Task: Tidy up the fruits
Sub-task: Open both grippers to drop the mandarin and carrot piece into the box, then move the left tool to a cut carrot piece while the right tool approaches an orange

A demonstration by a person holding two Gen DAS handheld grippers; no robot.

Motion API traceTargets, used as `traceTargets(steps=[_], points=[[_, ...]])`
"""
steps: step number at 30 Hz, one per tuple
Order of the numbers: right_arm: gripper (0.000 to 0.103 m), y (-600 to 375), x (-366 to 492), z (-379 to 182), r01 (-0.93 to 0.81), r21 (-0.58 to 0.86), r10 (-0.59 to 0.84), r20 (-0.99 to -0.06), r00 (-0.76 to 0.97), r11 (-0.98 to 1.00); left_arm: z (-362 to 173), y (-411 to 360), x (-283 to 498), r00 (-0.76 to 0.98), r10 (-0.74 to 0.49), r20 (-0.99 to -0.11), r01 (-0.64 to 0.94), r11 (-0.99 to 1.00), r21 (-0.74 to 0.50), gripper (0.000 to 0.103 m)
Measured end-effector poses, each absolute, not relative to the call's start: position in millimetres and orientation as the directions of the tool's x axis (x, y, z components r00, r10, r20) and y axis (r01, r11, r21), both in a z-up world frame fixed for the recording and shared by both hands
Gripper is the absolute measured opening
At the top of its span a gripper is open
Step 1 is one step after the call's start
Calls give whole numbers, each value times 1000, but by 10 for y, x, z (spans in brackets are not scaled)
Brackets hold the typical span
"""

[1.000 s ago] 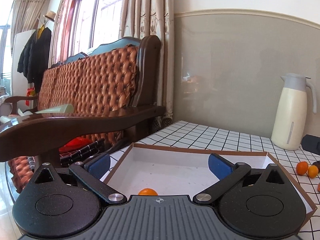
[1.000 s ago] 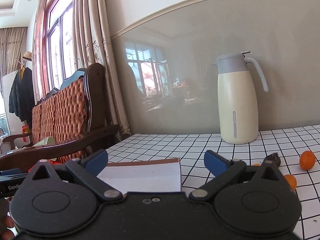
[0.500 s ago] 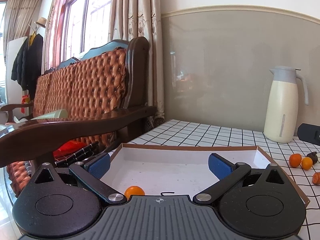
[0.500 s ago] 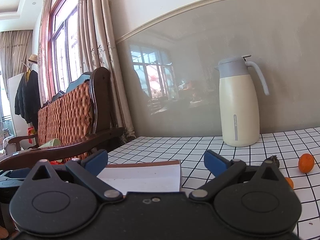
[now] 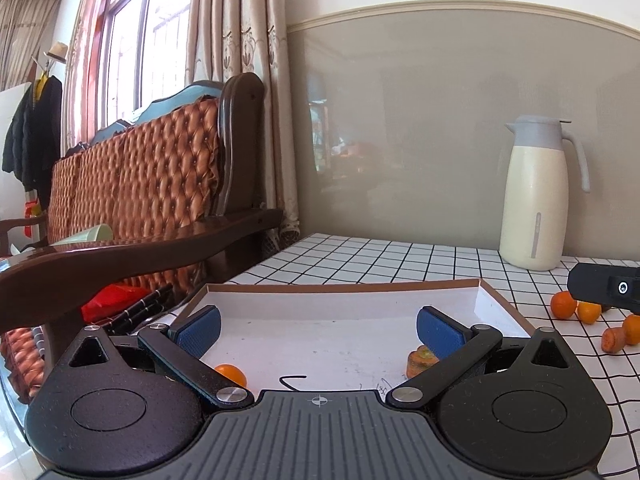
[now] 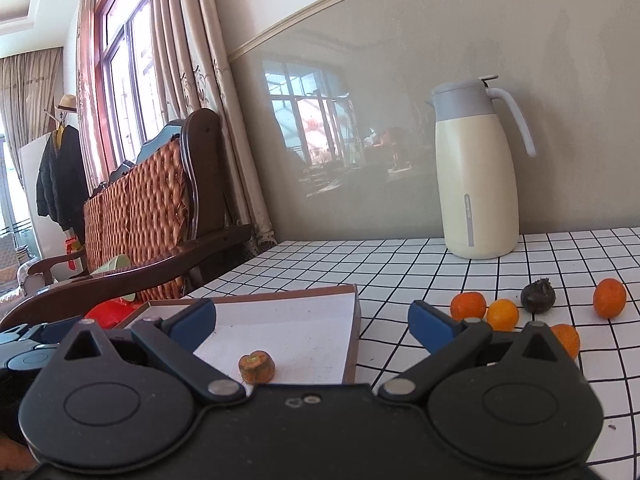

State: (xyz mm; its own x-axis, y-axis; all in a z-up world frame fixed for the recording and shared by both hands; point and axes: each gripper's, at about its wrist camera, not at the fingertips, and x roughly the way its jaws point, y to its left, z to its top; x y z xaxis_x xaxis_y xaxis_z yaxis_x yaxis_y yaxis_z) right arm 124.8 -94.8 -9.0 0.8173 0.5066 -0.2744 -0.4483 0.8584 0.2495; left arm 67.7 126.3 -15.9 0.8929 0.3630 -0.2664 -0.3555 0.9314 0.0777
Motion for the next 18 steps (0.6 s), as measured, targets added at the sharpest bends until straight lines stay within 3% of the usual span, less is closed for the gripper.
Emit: traceTargets(steps=[10, 18], points=[[97, -1204, 1174, -73, -409, 241, 465, -264, 845, 880, -161, 1059, 730, 907, 318, -277, -306, 948, 84, 103], [97, -1454, 1228, -111, -377, 321, 475, -325, 818, 869, -156, 754, 778, 929, 251, -274, -232, 968, 99, 103]])
